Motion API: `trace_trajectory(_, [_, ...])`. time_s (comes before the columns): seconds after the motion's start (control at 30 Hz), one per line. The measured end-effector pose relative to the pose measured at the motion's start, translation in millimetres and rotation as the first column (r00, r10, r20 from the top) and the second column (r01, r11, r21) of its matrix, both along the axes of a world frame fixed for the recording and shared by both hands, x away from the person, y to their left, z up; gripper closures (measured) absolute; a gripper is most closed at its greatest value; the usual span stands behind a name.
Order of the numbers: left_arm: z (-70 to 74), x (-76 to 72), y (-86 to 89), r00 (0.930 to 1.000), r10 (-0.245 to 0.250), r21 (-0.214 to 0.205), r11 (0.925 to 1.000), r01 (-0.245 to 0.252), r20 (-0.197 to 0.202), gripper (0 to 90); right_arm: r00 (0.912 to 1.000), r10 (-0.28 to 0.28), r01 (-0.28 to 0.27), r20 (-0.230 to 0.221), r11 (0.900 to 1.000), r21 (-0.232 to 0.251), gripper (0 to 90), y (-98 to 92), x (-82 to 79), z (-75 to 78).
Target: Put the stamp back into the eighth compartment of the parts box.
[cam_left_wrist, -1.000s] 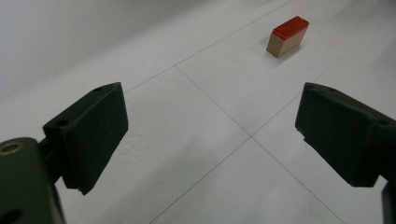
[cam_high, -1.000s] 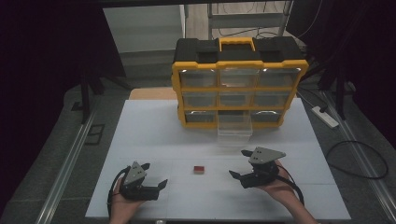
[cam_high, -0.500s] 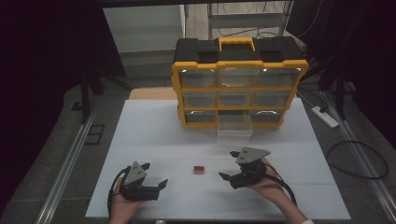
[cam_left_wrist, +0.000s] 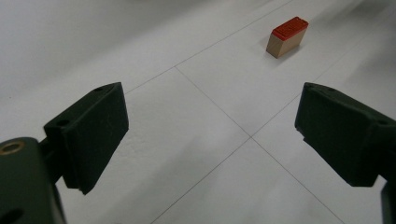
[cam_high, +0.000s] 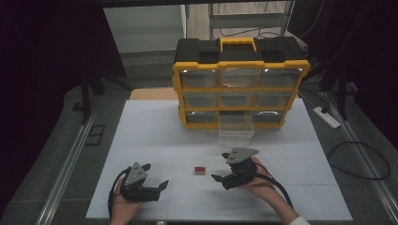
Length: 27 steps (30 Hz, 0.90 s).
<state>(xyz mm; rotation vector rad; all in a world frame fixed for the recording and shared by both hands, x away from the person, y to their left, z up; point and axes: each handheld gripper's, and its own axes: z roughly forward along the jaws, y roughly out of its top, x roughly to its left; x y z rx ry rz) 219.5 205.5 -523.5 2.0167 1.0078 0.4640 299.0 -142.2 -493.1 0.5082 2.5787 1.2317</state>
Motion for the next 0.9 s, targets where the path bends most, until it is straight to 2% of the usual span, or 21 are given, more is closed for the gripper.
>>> trace_trajectory(0.37, [-0.1,0.2,-0.2,1.0,-0.001,0.001,1.0,0.001,0.0,9.7,0.9995,0.024,-0.024,-0.022,0.9997,0.001,17.5,15.2,4.2,-3.9])
trace_trajectory(0.9, [-0.1,0.1,-0.2,1.0,-0.003,-0.001,1.0,0.003,0.0,9.7,0.9972,0.072,-0.072,-0.023,0.9969,-0.03,18.2,42.7,10.0,-10.4])
